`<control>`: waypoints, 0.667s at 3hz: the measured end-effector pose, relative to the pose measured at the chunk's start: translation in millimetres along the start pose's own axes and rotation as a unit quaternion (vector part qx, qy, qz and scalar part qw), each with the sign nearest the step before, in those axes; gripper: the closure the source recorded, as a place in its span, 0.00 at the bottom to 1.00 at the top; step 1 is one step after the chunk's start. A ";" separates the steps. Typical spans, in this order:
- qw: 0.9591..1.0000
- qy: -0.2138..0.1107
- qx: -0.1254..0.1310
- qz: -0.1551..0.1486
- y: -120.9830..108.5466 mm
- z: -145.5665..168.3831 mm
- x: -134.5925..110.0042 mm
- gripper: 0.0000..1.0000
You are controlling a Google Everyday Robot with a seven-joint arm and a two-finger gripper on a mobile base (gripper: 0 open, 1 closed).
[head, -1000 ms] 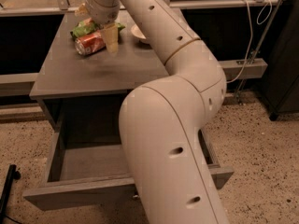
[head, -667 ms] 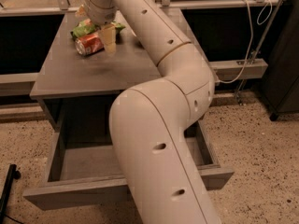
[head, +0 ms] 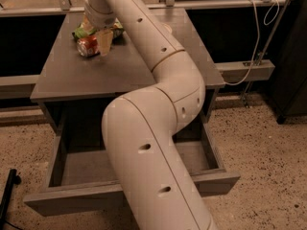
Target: Place coke can into top drawer
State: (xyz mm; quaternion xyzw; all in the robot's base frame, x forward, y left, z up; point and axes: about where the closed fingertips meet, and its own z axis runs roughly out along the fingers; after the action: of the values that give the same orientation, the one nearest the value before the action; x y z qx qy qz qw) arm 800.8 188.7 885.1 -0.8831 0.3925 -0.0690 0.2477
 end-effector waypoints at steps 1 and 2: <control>1.000 0.003 -0.002 0.005 -2.0 11.4 1.7 0.32; 1.000 0.005 -0.003 0.011 -2.7 18.7 4.1 0.32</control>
Offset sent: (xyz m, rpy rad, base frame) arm 0.0392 0.0039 -0.0002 -0.0154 0.0207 -0.0383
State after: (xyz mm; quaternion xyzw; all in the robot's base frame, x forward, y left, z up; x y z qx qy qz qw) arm 811.3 194.4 869.9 -0.8792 0.4032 -0.0697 0.2439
